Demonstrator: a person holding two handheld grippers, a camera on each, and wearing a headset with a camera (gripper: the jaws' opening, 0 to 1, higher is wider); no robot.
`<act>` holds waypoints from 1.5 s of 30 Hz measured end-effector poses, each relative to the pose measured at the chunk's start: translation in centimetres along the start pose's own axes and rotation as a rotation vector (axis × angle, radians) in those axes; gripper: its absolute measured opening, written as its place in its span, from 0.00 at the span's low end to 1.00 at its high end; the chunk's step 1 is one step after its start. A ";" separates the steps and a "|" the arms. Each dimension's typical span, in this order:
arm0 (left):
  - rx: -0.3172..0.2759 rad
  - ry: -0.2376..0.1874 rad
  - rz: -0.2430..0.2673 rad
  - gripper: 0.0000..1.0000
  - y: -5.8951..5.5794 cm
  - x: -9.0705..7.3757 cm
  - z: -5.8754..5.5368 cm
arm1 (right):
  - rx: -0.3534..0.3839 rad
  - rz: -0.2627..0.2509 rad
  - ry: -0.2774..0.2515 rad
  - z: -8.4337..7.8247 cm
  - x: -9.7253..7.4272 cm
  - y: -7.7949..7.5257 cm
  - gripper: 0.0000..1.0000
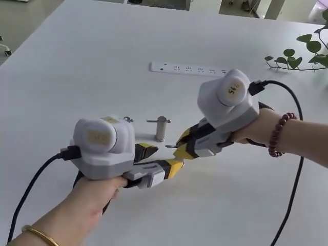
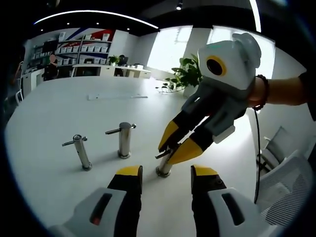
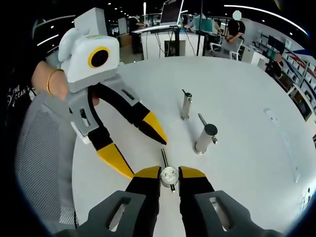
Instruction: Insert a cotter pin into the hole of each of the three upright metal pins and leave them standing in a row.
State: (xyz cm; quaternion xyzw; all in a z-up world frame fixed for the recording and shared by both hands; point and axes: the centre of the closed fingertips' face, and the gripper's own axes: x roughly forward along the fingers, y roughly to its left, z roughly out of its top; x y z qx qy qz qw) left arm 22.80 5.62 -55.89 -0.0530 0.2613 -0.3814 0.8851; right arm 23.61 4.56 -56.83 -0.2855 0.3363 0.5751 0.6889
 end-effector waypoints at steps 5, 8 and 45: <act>0.028 0.001 -0.002 0.41 -0.4 -0.3 0.4 | -0.001 0.005 0.000 0.1 -0.1 0.1 0.08; 0.042 -0.003 -0.002 0.43 -0.5 -0.7 0.7 | 0.001 0.008 0.000 0.2 -0.1 0.2 0.08; 0.165 -0.058 0.082 0.77 2.0 -6.7 2.9 | -0.010 -0.046 0.021 -1.2 -1.8 -5.8 0.08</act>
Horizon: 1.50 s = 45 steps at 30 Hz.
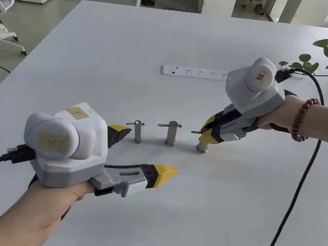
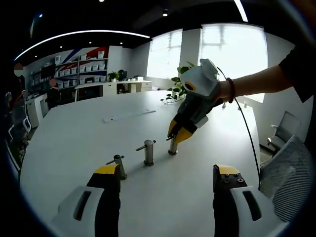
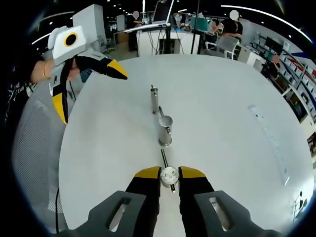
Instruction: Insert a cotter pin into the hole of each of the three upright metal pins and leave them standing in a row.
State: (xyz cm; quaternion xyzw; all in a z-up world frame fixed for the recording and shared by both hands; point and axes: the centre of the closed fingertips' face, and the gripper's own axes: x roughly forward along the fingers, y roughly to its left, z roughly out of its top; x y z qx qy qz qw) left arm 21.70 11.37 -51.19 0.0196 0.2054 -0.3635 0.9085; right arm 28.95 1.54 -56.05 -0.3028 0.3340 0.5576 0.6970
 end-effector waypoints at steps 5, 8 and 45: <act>-0.011 -0.007 0.034 0.82 1.0 -0.5 0.0 | -0.004 0.000 0.008 -0.1 0.3 -0.5 0.08; -0.014 -0.019 0.051 0.85 1.7 -1.0 0.1 | -0.010 0.006 0.012 -0.3 0.4 -0.9 0.08; -0.053 -0.002 0.115 0.85 3.8 -1.7 -0.8 | 0.194 -0.117 -0.129 0.1 -1.4 -2.2 0.27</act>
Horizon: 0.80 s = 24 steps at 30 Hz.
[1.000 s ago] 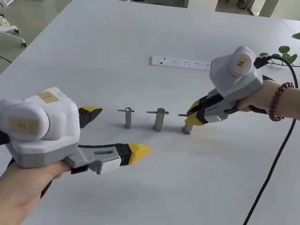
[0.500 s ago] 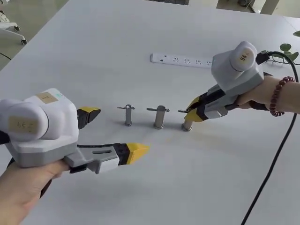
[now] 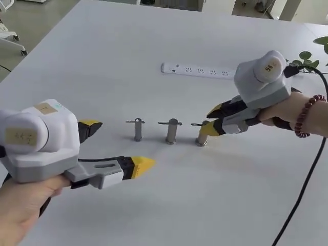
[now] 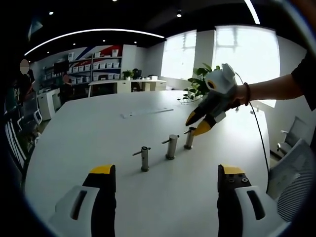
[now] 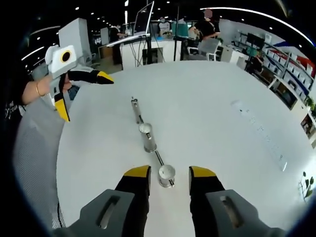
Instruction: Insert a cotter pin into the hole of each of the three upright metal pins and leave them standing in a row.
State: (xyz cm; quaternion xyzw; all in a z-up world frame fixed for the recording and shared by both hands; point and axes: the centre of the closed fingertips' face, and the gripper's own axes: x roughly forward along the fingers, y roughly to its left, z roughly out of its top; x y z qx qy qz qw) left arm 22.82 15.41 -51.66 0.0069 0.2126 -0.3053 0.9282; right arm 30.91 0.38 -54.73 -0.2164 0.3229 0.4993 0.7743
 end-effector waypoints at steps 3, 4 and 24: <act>-0.014 -0.002 0.017 0.84 0.2 0.0 0.1 | 0.094 -0.046 -0.080 0.3 -0.6 0.4 0.33; -0.021 -0.001 0.024 0.83 0.3 0.0 0.1 | 0.119 -0.057 -0.091 0.3 -0.8 0.5 0.35; -0.053 0.011 0.140 0.80 1.1 -0.3 0.0 | 0.401 -0.195 -0.210 -1.1 -2.4 5.1 0.55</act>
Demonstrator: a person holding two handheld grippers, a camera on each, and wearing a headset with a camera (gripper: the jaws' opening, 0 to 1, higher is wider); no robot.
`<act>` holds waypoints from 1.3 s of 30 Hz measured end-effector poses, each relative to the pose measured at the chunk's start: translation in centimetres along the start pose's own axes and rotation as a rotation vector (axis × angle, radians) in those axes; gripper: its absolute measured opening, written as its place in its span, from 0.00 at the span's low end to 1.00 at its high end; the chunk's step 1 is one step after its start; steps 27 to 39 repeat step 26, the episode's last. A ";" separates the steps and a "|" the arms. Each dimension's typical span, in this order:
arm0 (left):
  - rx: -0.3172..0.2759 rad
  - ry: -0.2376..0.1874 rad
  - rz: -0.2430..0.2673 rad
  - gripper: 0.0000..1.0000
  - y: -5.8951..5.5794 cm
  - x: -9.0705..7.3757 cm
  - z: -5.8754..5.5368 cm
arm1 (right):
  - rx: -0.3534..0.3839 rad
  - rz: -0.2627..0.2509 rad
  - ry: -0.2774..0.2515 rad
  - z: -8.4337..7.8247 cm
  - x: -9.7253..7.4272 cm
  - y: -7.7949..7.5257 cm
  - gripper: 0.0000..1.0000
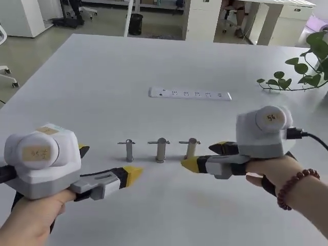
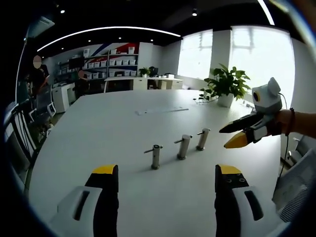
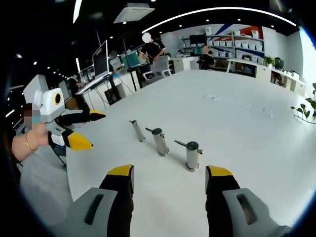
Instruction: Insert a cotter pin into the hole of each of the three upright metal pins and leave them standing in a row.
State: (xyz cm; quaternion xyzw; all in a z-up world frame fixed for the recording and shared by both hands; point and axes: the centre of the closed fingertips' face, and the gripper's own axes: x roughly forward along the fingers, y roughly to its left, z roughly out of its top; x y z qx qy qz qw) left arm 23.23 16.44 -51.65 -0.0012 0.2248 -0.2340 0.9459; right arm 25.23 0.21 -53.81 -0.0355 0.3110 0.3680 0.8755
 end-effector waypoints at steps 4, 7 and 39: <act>-0.009 -0.011 0.009 0.79 -0.1 -0.5 0.3 | 0.011 -0.027 -0.014 -0.4 -0.5 0.2 0.56; -0.017 -0.015 0.013 0.79 -0.1 -0.6 0.3 | 0.022 -0.049 -0.023 -0.7 -0.8 0.1 0.56; -0.030 -0.010 -0.014 0.79 -1.3 -0.7 0.0 | 0.008 -0.169 -0.026 -2.4 -2.4 0.3 0.57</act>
